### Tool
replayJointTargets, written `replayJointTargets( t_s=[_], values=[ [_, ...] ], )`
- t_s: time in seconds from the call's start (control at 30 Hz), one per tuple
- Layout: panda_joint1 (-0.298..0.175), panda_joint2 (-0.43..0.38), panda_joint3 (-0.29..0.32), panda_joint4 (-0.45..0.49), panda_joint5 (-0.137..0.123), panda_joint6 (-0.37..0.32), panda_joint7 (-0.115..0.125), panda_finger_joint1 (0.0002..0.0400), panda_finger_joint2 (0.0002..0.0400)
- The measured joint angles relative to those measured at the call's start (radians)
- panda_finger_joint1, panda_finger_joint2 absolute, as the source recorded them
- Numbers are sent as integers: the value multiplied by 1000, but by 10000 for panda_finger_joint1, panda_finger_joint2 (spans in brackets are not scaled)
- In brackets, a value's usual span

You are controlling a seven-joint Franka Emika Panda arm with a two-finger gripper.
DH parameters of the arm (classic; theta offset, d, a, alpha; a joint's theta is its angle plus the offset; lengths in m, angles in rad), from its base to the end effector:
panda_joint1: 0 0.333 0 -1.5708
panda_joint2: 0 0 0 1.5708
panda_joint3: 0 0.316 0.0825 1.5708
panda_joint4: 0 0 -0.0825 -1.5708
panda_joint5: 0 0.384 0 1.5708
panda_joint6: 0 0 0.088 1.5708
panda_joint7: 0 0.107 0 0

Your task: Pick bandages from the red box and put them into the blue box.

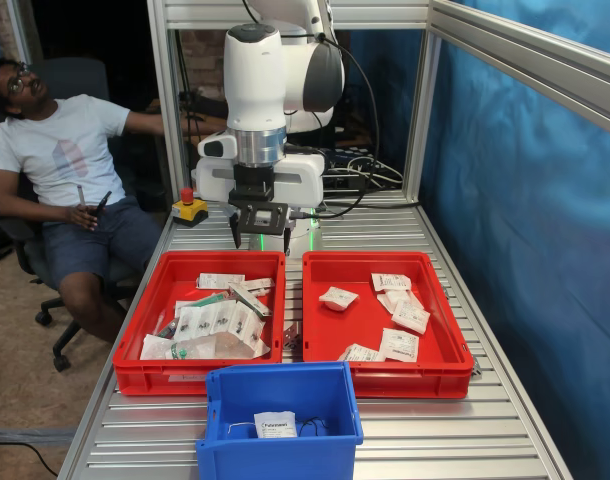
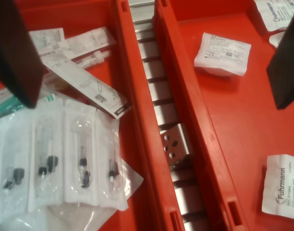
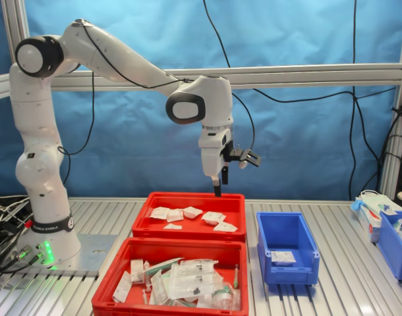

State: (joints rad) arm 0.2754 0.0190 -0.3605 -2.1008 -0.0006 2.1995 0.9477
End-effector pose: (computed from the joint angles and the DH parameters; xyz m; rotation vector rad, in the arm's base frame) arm 0.5533 -0.0466 0.4184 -2.7067 1.5357 -0.1191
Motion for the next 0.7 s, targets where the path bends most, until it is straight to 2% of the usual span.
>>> replayJointTargets(
  t_s=[0.2,0.37,0.7],
  values=[
    [-99,-11,89,-2,0,-22,0,400,400],
    [-139,-16,136,-3,0,-28,0,400,400],
    [-162,-20,196,-3,0,-33,0,400,400]
  ],
)
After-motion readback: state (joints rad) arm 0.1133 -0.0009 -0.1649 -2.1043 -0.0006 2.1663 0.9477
